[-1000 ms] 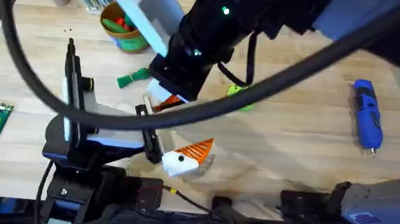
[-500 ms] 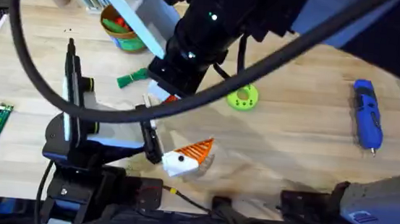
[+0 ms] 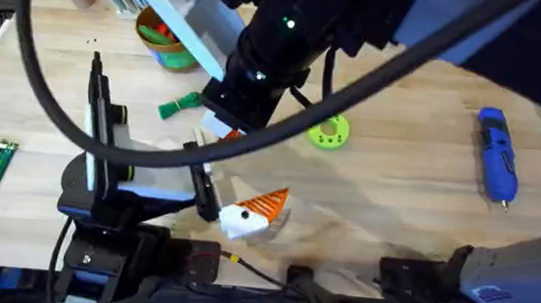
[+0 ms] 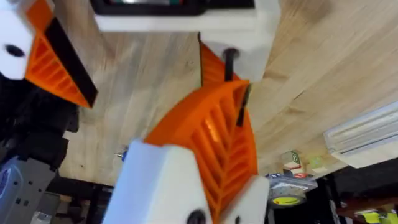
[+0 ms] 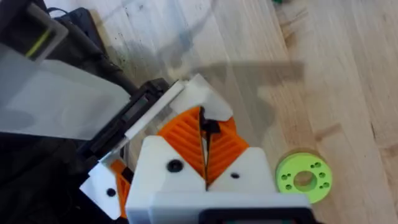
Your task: Pick up the gripper from the table and insert it into the empty holder that is missing its gripper. Then pick up a screw, insert it into the mounting hole, and use the screwdriver to tighten it. Finally, clean up the table by picking up the vegetable and placing it into the bucket.
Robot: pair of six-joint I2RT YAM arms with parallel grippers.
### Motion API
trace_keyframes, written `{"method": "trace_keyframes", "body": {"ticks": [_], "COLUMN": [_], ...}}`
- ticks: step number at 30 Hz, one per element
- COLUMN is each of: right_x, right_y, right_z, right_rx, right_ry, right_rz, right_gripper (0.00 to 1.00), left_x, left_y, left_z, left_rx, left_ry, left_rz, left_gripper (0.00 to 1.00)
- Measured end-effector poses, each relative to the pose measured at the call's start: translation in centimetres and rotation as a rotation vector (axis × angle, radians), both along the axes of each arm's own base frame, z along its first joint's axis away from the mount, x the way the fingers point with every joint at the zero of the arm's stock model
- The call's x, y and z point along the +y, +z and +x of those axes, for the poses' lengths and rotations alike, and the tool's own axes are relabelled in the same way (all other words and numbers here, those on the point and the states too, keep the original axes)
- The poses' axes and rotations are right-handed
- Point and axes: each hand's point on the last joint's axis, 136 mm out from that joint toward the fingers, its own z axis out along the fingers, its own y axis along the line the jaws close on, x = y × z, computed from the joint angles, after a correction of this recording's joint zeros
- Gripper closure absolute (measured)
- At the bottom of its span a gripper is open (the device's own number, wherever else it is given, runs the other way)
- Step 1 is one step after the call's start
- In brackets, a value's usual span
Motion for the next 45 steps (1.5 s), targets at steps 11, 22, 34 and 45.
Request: {"method": "trace_keyframes", "body": {"ticks": [11, 22, 34, 45], "right_x": [0.2, 0.7, 0.6, -5.3], "right_y": [-0.8, -0.9, -0.9, 3.7], "right_z": [-0.1, 0.1, 0.5, 8.9], "right_rx": [0.01, 0.0, -0.016, -0.192], "right_ry": [0.004, 0.006, 0.003, -0.249], "right_rz": [-0.023, -0.013, -0.018, -0.014], "right_gripper": [0.994, 0.994, 0.154, 0.149], "left_x": [0.0, 0.0, 0.0, 0.0], "left_y": [0.0, 0.0, 0.0, 0.0], "left_z": [0.0, 0.0, 0.0, 0.0], "left_rx": [0.012, 0.008, 0.003, 0.002], "left_ry": [0.0, 0.0, 0.0, -0.001], "left_rz": [-0.004, -0.003, -0.001, 0.0], "left_gripper": [0.008, 0.008, 0.007, 0.007]}}
